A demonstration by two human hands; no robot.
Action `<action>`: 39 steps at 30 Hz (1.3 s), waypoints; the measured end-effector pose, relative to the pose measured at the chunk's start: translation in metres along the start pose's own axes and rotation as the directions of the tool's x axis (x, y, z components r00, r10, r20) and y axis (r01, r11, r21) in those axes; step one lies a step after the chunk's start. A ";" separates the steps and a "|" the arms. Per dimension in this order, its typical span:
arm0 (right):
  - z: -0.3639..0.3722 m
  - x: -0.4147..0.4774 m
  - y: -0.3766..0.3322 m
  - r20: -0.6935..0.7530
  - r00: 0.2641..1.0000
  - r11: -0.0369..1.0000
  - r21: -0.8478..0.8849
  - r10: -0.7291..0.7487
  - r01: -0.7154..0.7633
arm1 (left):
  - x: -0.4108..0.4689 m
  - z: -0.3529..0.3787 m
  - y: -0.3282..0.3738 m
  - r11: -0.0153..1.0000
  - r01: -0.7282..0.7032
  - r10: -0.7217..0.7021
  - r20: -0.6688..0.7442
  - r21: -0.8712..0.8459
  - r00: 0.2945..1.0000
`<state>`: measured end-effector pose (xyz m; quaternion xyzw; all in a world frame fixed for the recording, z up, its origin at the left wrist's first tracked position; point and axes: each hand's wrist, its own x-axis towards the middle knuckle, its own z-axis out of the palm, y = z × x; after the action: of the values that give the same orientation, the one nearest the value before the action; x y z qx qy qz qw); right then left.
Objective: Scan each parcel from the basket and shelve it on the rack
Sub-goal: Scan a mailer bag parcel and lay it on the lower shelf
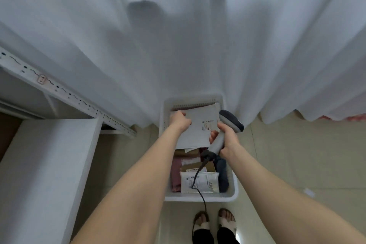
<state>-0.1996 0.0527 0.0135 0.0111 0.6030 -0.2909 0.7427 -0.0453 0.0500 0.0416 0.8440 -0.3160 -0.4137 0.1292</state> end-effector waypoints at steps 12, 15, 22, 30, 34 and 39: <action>-0.071 0.241 0.078 -0.145 0.989 0.994 -0.092 0.040 -0.053 | 0.172 0.169 -0.129 0.979 0.079 -0.098 0.099 0.186 0.990; -0.079 0.293 0.098 -0.129 0.989 0.989 -0.119 0.075 -0.090 | 0.211 0.203 -0.162 0.971 0.086 -0.114 0.117 0.222 0.987; -0.072 0.382 0.121 -0.050 0.996 0.978 -0.194 0.070 -0.079 | 0.278 0.249 -0.215 0.961 0.079 -0.100 0.066 0.264 0.993; -0.055 0.399 0.123 -0.049 0.997 0.990 -0.134 -0.058 0.051 | 0.287 0.256 -0.224 0.962 0.067 -0.067 -0.010 0.265 0.998; -0.038 0.369 0.110 -0.016 0.985 0.959 -0.231 -0.172 0.163 | 0.270 0.234 -0.204 0.954 0.018 0.014 -0.106 0.300 0.994; -0.013 0.302 0.084 0.055 0.961 0.894 -0.354 -0.272 0.274 | 0.229 0.189 -0.170 0.887 -0.041 0.108 -0.119 0.459 0.987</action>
<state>-0.1422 0.0003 -0.2908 -0.2098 0.6399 -0.2775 0.6852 -0.0151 0.0418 -0.2988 0.8650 -0.4263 -0.2623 -0.0342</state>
